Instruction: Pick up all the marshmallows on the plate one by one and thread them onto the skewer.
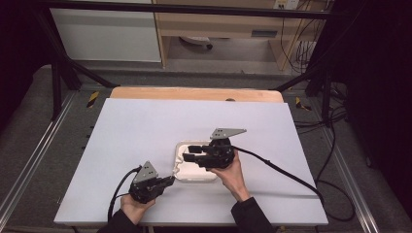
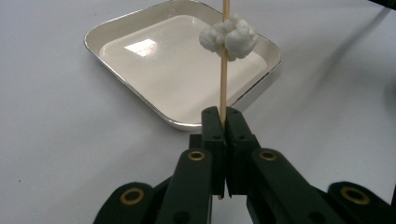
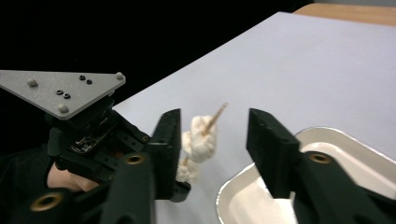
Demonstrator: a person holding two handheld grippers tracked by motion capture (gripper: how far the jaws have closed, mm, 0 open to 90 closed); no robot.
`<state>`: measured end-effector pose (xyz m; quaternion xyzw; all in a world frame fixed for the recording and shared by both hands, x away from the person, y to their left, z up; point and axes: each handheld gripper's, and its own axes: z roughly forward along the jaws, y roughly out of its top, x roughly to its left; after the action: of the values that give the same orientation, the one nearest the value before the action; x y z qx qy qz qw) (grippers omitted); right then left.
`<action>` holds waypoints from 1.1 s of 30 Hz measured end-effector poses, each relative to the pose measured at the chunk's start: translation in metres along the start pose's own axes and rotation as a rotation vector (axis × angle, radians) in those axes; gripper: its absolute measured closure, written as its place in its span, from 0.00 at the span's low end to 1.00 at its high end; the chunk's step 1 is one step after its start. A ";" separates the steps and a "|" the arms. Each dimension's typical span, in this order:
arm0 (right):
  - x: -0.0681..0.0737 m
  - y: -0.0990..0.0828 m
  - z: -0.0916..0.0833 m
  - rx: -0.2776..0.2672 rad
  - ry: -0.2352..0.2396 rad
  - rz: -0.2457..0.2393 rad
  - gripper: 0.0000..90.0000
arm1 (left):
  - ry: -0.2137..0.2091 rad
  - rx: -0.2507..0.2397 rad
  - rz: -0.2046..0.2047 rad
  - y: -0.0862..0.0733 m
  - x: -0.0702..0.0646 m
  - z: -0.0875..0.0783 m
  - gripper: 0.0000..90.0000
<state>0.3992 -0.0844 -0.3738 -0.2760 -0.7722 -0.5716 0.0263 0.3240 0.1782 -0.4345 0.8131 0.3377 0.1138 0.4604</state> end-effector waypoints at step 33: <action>-0.064 -0.092 -0.110 0.129 -0.297 -0.020 0.01 | -0.034 0.025 -0.012 0.026 0.006 0.001 0.98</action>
<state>0.3808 -0.2261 -0.4388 -0.3476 -0.8056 -0.4738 -0.0763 0.3405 0.1720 -0.4145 0.8187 0.3358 0.0928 0.4564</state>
